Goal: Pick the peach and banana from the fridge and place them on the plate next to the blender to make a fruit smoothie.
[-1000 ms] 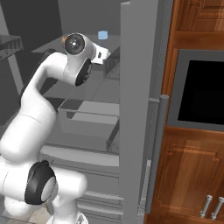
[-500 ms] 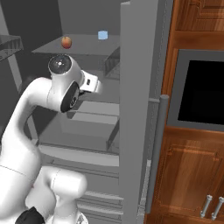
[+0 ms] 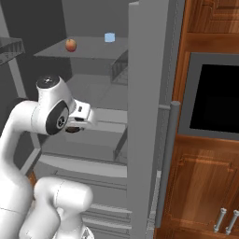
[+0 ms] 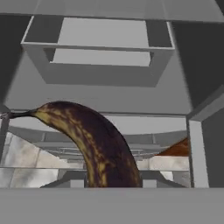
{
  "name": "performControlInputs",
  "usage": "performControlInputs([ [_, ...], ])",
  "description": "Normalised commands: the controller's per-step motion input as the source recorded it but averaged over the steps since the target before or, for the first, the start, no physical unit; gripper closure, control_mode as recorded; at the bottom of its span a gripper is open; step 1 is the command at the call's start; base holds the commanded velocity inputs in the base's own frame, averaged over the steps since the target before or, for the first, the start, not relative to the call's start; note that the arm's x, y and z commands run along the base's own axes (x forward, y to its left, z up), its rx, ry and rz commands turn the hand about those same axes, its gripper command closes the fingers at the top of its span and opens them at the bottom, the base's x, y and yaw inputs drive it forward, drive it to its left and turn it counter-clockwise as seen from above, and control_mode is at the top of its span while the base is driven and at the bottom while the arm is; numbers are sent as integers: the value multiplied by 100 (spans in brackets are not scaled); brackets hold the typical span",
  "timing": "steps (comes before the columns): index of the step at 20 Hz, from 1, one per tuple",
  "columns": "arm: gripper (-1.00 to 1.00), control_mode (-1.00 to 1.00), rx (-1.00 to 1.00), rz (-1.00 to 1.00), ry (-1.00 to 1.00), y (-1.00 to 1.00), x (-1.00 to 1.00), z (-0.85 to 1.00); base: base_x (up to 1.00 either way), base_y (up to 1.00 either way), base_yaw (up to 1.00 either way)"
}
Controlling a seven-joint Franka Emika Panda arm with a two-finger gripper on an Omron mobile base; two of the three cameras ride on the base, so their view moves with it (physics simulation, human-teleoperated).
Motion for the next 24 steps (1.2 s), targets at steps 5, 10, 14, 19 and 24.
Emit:
performControlInputs([
  [5,100,100,-1,9,2,6,-30,-20,-59,7,29],
  [10,100,100,0,0,0,0,0,0,-87,24,80],
  [14,100,100,0,0,0,0,0,0,-42,55,92],
  [19,100,100,0,0,0,0,0,0,-20,64,92],
  [24,100,100,0,0,0,0,0,0,-7,51,94],
])
